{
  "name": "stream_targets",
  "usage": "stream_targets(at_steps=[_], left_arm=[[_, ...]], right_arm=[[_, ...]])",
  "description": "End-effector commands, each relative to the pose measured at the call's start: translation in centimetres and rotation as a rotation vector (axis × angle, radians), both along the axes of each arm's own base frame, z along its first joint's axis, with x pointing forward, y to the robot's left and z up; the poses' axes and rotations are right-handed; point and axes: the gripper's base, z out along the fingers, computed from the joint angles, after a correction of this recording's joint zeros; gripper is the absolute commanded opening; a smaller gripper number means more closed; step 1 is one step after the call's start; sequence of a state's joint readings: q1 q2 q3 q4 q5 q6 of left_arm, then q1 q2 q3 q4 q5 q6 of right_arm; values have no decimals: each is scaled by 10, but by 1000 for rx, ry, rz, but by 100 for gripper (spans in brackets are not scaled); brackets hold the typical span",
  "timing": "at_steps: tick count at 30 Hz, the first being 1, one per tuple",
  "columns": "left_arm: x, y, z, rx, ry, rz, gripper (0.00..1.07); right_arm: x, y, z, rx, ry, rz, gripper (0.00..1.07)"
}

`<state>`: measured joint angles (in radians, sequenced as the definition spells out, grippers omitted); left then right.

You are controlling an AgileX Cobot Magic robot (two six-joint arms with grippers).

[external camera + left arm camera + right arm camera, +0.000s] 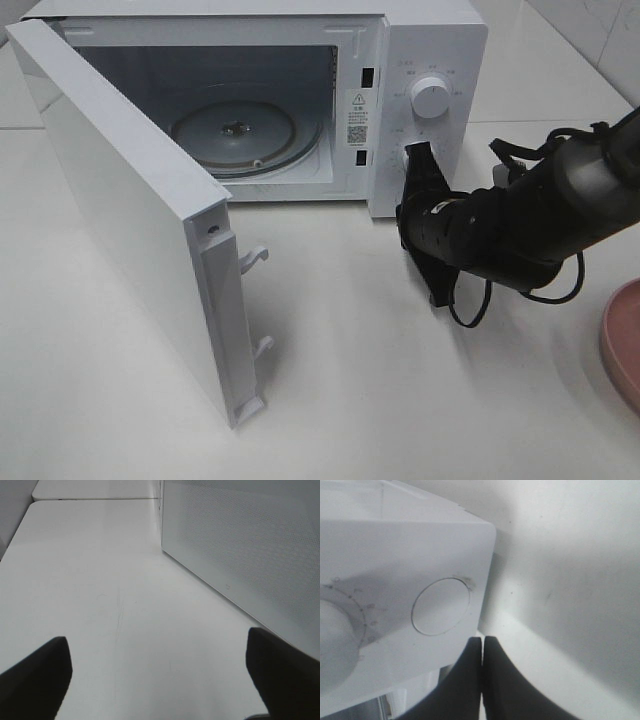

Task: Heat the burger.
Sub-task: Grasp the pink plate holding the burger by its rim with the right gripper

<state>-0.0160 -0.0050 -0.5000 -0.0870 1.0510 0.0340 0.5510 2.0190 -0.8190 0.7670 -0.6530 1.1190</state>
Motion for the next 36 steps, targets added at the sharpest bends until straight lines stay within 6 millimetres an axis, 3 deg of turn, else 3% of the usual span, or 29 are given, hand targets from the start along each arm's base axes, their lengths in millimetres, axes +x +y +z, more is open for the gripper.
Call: stream_targets(at_steps=[1, 5, 10, 13, 15, 27, 31, 36], left_arm=[[-3, 0, 1, -6, -39, -5, 86], [-3, 0, 1, -6, -39, -5, 86], [-3, 0, 1, -6, -39, -5, 86], [-3, 0, 1, -6, -39, -5, 86], [-3, 0, 1, -6, -39, -5, 86], [-3, 0, 1, -6, -39, -5, 86], [-3, 0, 1, -6, -39, -5, 86], [-3, 0, 1, -6, -39, -5, 86]], right_arm=[[-11, -3, 10, -52, 20, 68, 0], [-20, -6, 15, -105, 45, 134, 0], [-34, -6, 29, -283, 109, 411, 0], [-35, -8, 30, -304, 126, 455, 0], [-38, -16, 36, -397, 167, 626, 0], [-55, -35, 47, -525, 285, 1103, 0], [-57, -38, 65, -628, 324, 1314, 0], [-62, -44, 86, -715, 383, 1457, 0]])
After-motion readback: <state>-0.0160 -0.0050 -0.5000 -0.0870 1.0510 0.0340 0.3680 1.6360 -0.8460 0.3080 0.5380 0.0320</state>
